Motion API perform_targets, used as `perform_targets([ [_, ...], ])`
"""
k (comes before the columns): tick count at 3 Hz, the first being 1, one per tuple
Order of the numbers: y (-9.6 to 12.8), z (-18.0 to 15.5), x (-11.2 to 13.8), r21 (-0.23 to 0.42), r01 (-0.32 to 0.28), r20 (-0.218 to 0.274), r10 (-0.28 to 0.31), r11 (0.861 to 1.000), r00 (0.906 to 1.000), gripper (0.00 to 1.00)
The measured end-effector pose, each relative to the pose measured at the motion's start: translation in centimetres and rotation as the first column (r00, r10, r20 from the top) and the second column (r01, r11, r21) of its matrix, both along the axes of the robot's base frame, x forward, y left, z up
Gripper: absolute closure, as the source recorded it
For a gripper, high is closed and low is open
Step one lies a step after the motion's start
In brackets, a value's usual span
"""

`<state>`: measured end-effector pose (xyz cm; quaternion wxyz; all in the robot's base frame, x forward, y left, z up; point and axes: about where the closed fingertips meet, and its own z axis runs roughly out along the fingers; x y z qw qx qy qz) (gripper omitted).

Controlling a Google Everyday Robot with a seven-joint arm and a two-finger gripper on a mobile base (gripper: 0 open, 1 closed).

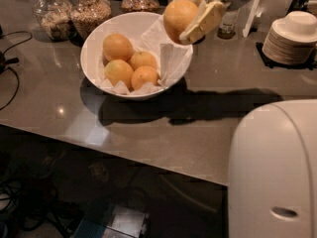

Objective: Pick orange from white bowl

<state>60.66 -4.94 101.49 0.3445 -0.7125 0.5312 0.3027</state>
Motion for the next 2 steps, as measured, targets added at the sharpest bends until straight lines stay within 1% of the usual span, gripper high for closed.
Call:
perform_targets([
  [1,-1.9,-0.3,-4.7,0.004,0.008,-0.069,-0.007,1.000,0.9976,1.00],
  [2,-1.3,-1.2,-3.5,0.013,0.037,-0.075,-0.036,0.999,0.9965,1.00],
])
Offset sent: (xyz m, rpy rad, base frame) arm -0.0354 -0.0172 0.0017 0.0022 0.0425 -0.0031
